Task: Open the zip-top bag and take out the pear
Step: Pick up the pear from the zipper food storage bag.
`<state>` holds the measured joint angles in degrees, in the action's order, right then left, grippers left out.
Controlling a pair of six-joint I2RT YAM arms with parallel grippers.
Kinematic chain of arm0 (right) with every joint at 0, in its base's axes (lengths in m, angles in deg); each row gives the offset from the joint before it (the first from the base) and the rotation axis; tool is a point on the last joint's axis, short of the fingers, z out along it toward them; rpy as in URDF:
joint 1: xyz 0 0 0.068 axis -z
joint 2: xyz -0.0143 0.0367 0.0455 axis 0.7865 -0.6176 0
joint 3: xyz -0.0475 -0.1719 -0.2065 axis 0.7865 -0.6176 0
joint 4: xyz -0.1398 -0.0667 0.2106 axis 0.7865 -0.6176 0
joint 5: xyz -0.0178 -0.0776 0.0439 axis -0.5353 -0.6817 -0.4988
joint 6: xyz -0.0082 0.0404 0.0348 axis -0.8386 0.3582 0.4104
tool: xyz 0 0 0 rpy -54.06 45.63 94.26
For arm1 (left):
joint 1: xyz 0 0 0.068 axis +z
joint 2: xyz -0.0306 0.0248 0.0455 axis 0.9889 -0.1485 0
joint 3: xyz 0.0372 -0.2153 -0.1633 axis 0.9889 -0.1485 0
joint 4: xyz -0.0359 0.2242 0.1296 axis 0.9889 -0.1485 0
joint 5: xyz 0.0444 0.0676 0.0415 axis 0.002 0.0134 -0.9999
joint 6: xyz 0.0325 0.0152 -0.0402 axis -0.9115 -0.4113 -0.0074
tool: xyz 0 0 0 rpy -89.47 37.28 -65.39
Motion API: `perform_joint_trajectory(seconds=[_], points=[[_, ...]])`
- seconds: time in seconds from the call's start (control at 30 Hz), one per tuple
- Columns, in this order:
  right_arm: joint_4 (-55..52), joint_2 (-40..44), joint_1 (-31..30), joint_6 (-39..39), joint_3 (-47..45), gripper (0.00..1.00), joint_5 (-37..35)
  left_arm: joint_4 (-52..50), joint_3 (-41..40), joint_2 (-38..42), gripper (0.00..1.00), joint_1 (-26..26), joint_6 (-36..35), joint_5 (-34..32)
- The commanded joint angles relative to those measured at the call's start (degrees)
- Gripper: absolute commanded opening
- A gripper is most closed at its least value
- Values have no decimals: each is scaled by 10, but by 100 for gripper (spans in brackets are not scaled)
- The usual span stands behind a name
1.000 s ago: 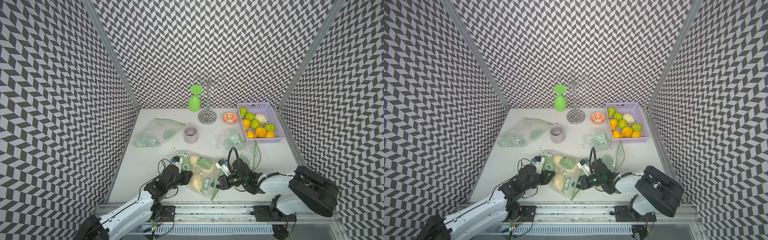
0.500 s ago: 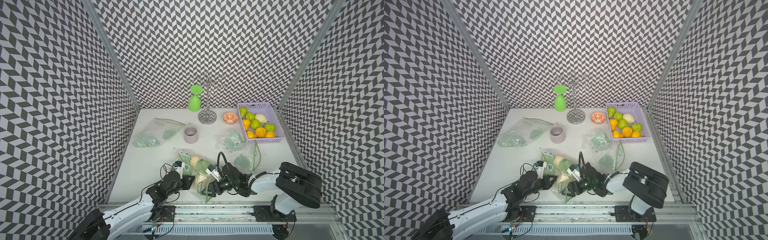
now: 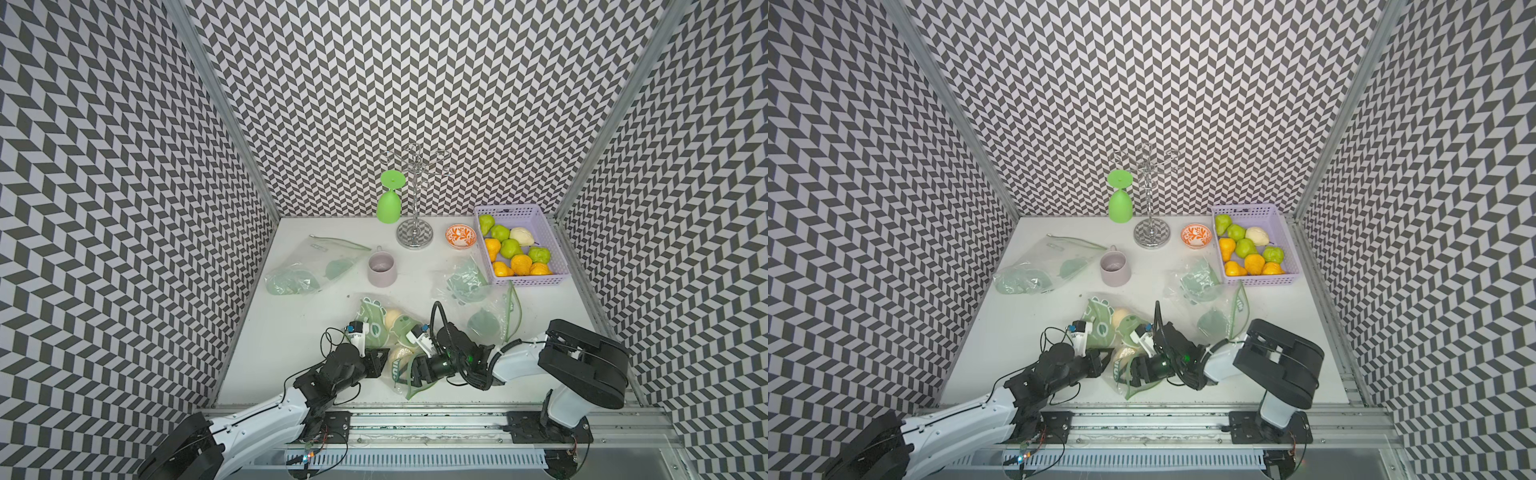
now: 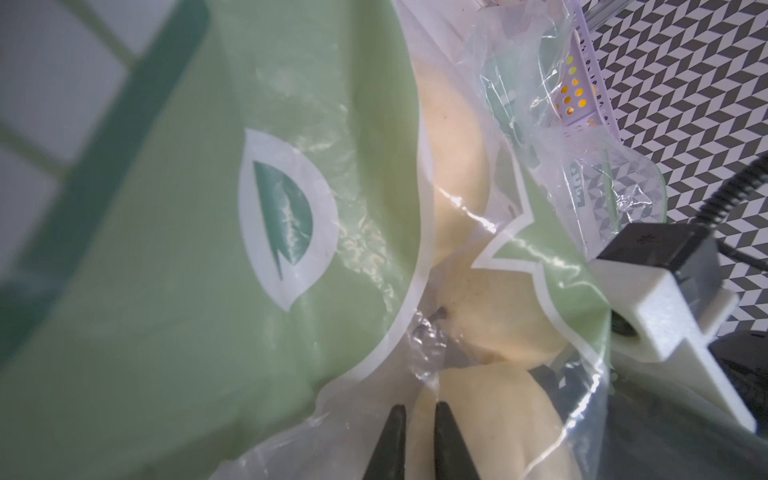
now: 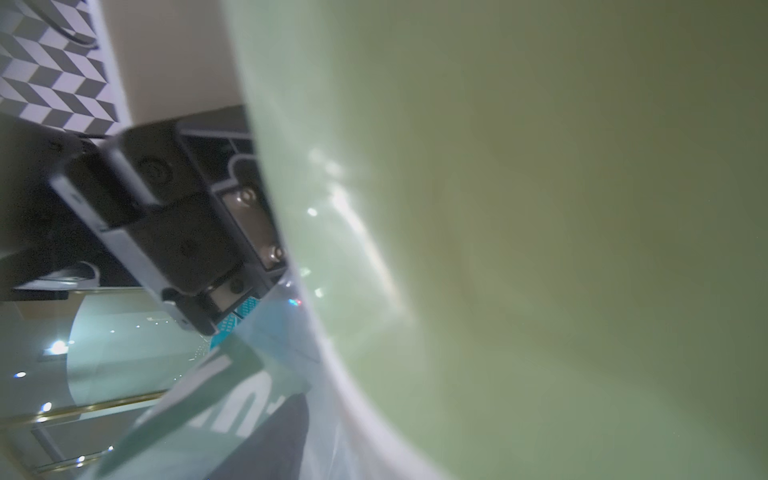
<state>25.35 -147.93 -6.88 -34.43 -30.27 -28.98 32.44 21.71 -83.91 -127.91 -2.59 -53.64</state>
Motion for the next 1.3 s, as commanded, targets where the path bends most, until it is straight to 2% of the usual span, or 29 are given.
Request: perform_joint_trajectory(seconds=[0.0,0.3,0.43,0.63,0.73,0.87,1.0,1.03,1.13,1.27], points=[[32,-27,0,24,13,80,-57,15,-21,-13,16,-11,-12,51],[12,-6,2,35,14,53,-82,-2,-17,7,16,-11,-19,50],[-5,15,2,31,5,43,-77,-47,-2,41,17,-8,-26,31],[-40,63,0,15,-20,32,-73,-101,31,105,19,41,-44,44],[-60,81,-1,-1,-29,27,-68,-99,49,93,19,69,-58,60],[-113,105,-5,-40,-28,27,-49,-65,74,14,19,80,-79,76],[-200,155,-5,-63,-31,28,-61,-21,80,-48,18,97,-86,96],[-215,169,-5,-66,-34,30,-66,-12,80,-52,18,97,-85,96],[-195,198,-5,-58,-48,50,-64,-7,87,-55,18,97,-86,96],[-182,166,-4,-57,-14,60,-76,-4,98,-71,19,97,-94,96]])
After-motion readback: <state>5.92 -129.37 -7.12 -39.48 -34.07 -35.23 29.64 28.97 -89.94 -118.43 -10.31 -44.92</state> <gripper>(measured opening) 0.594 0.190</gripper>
